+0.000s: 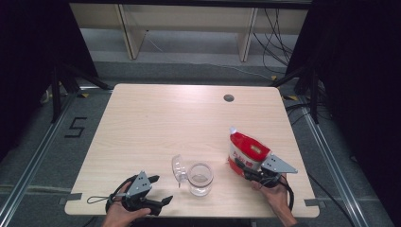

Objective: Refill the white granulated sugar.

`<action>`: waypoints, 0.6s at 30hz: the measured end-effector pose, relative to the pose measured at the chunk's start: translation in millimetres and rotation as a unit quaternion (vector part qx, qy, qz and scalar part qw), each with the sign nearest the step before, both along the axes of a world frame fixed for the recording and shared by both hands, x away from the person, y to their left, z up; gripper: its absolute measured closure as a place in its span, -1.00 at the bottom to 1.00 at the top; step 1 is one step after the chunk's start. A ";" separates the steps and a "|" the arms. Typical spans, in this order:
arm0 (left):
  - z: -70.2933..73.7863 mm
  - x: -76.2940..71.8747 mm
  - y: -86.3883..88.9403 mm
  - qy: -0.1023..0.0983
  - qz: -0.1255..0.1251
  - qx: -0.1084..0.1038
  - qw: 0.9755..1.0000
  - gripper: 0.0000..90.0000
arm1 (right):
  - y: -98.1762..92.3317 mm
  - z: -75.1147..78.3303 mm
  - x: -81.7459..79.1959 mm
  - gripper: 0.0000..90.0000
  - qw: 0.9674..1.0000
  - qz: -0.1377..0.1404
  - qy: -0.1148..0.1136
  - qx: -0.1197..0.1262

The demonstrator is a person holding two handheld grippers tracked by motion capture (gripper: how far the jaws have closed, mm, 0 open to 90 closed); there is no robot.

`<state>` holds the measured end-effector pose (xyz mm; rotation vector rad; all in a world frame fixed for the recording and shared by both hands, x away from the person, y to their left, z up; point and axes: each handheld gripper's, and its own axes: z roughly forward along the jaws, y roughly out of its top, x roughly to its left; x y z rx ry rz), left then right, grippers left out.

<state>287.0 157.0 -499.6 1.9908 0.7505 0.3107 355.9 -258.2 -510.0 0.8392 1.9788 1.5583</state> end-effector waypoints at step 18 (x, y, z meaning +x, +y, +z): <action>1.4 0.0 1.4 -0.001 -0.001 0.001 1.000 -0.65 | 5.3 29.3 -26.2 0.07 0.989 0.004 -0.077 -0.122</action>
